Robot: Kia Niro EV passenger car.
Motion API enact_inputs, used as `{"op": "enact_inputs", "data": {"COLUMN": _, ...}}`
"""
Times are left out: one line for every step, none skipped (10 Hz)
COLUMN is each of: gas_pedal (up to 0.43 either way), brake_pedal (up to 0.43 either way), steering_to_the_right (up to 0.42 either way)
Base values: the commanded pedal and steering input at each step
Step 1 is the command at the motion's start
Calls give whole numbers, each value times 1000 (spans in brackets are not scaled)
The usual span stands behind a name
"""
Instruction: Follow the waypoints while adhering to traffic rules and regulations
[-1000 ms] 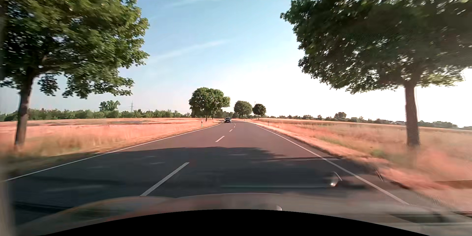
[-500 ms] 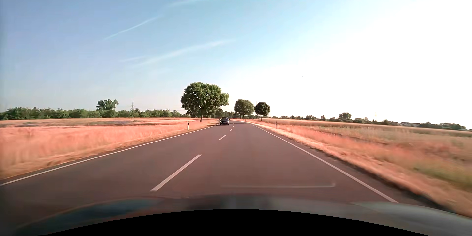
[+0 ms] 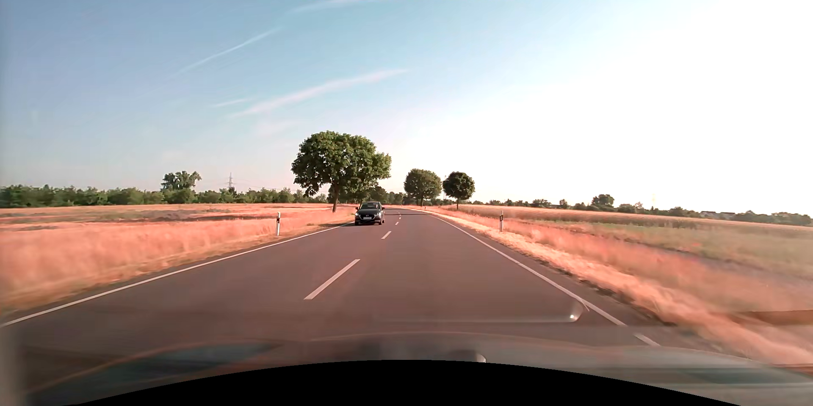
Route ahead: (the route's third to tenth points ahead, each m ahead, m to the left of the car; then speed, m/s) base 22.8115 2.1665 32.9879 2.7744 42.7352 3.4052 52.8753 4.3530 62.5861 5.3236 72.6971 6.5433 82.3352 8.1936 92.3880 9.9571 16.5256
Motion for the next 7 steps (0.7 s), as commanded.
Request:
{"op": "enact_inputs", "data": {"gas_pedal": 39, "brake_pedal": 0, "steering_to_the_right": -10}}
{"op": "enact_inputs", "data": {"gas_pedal": 59, "brake_pedal": 0, "steering_to_the_right": -9}}
{"op": "enact_inputs", "data": {"gas_pedal": 59, "brake_pedal": 0, "steering_to_the_right": -10}}
{"op": "enact_inputs", "data": {"gas_pedal": 59, "brake_pedal": 0, "steering_to_the_right": -10}}
{"op": "enact_inputs", "data": {"gas_pedal": 67, "brake_pedal": 0, "steering_to_the_right": -10}}
{"op": "enact_inputs", "data": {"gas_pedal": 67, "brake_pedal": 0, "steering_to_the_right": -10}}
{"op": "enact_inputs", "data": {"gas_pedal": 67, "brake_pedal": 0, "steering_to_the_right": -10}}
